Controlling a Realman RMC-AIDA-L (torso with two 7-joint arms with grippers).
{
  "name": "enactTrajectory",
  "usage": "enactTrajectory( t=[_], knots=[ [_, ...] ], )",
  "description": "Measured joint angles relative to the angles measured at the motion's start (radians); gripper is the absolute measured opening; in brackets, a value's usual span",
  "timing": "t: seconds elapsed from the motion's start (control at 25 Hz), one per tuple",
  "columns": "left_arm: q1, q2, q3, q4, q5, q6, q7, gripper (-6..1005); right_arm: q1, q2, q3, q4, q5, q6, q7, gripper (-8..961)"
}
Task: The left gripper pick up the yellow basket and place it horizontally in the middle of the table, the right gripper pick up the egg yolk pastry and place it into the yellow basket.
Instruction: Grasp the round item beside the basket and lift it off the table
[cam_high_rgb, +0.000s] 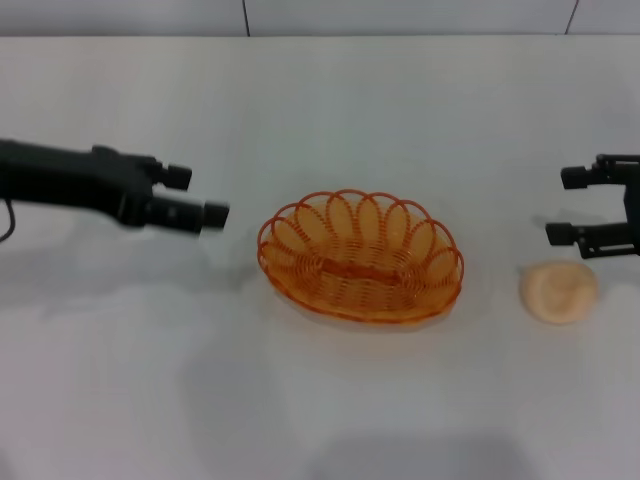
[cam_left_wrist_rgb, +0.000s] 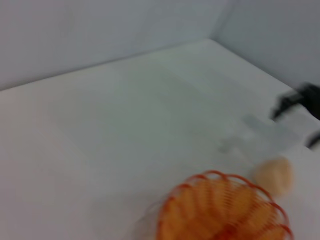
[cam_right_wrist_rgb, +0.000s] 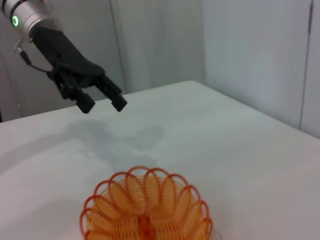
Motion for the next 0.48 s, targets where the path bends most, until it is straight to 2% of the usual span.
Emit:
enactTrajectory(
  t=[0.16, 0.24, 0.32, 0.48],
  knots=[
    [0.037, -0.005, -0.008, -0.019, -0.032, 0.051, 0.186, 892, -0.014, -0.008, -0.005, -0.013, -0.022, -0.031, 0.003, 783],
    [0.073, -0.015, -0.007, -0.023, -0.042, 0.075, 0.298, 892, -0.014, -0.014, -0.006, -0.014, -0.031, -0.052, 0.006, 783],
    [0.119, -0.035, -0.009, -0.024, -0.061, 0.105, 0.446, 892, -0.012, -0.020, -0.005, -0.015, -0.042, -0.073, 0.015, 782],
    [0.187, -0.048, -0.013, -0.032, -0.115, 0.119, 0.631, 891, 0.007, -0.033, -0.006, -0.018, -0.098, -0.122, 0.035, 782]
  ],
)
